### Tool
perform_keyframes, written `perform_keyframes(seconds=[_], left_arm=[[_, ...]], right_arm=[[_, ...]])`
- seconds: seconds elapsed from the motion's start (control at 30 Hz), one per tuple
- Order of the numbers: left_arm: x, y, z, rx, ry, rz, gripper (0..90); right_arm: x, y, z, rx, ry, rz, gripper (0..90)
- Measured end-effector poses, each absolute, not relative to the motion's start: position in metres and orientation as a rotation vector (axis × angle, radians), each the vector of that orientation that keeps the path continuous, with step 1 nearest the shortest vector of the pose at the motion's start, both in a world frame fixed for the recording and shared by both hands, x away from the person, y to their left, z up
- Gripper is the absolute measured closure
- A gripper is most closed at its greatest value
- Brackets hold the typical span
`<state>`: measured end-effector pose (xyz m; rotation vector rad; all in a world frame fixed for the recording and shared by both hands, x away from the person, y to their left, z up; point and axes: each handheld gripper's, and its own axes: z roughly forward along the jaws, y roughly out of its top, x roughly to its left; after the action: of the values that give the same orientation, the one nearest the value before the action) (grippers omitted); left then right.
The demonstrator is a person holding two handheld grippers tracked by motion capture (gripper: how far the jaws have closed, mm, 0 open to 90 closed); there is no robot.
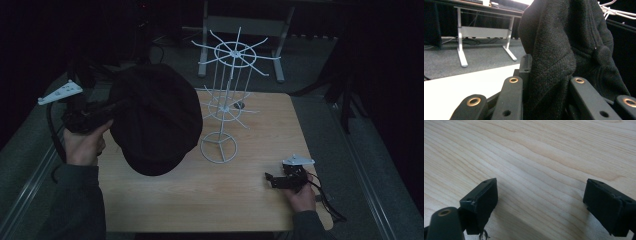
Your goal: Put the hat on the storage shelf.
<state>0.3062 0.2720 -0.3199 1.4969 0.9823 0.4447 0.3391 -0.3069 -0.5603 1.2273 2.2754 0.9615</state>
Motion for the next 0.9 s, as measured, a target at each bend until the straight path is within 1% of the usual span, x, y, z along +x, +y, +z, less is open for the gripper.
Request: perform_keyframes(seconds=[0.9], left_arm=[[0.308, 0.270, -0.307, 1.502, 0.901, 0.424, 74.7]], right_arm=[[0.339, -0.307, -0.560, 1.227, 2.275, 0.962, 12.2]])
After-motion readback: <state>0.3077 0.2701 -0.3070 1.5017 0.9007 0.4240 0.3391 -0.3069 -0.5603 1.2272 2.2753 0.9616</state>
